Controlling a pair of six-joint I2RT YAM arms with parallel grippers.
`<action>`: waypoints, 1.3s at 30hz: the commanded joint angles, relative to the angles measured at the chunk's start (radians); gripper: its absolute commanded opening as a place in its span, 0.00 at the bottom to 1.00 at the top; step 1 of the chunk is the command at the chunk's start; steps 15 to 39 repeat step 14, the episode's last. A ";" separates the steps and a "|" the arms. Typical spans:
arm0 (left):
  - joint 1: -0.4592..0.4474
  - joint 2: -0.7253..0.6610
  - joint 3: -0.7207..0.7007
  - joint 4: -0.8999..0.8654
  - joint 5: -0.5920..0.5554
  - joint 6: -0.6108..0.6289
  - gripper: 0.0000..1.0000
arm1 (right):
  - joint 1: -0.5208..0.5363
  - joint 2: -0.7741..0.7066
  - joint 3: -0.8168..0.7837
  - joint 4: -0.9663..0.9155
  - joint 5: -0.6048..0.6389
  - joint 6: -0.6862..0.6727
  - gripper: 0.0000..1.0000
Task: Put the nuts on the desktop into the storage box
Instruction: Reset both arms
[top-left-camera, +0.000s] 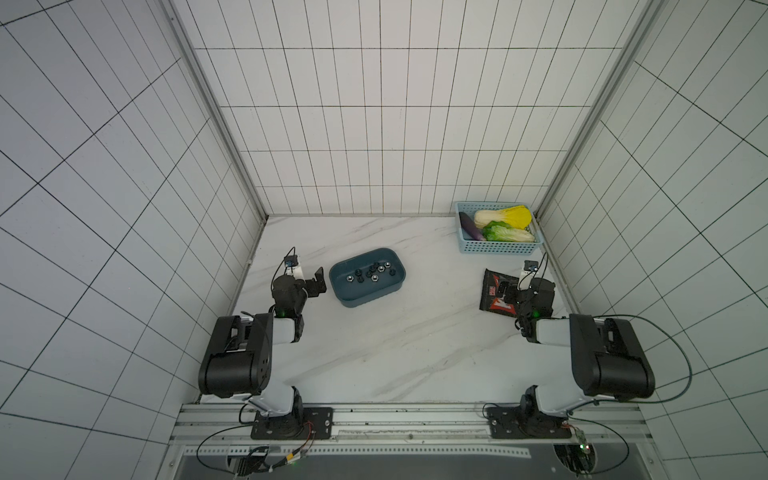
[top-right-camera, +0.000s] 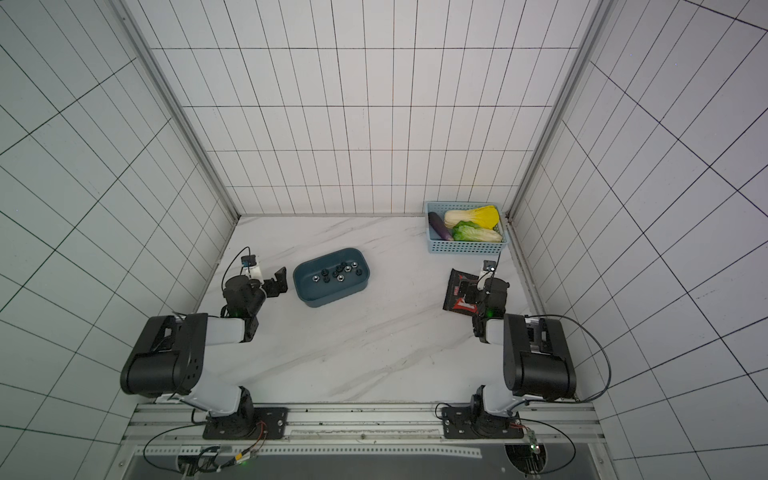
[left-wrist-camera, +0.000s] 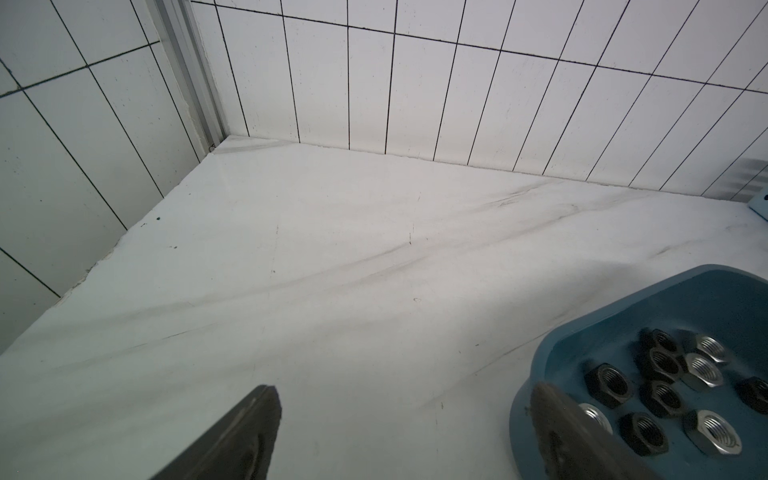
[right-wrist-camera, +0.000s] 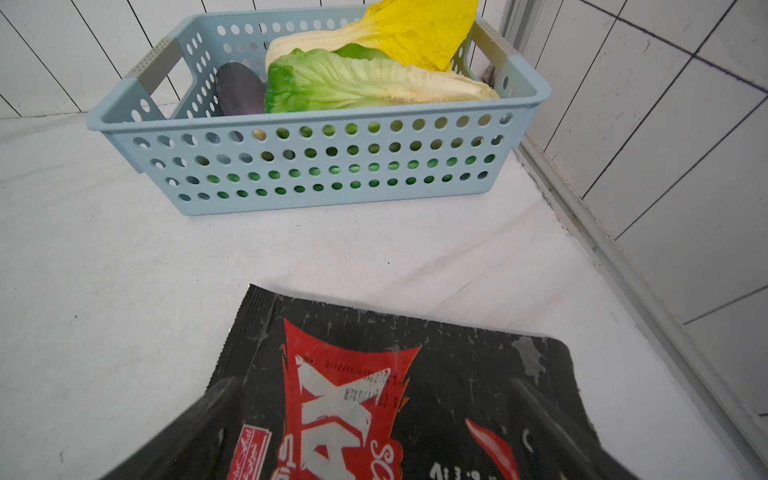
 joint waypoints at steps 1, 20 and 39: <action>-0.006 -0.003 0.020 -0.008 -0.012 0.004 0.98 | -0.005 -0.002 0.029 -0.004 0.000 0.009 0.99; -0.008 -0.009 0.016 -0.009 -0.019 0.005 0.98 | -0.005 -0.002 0.029 -0.003 0.000 0.009 0.99; -0.008 -0.009 0.016 -0.009 -0.019 0.005 0.98 | -0.005 -0.002 0.029 -0.003 0.000 0.009 0.99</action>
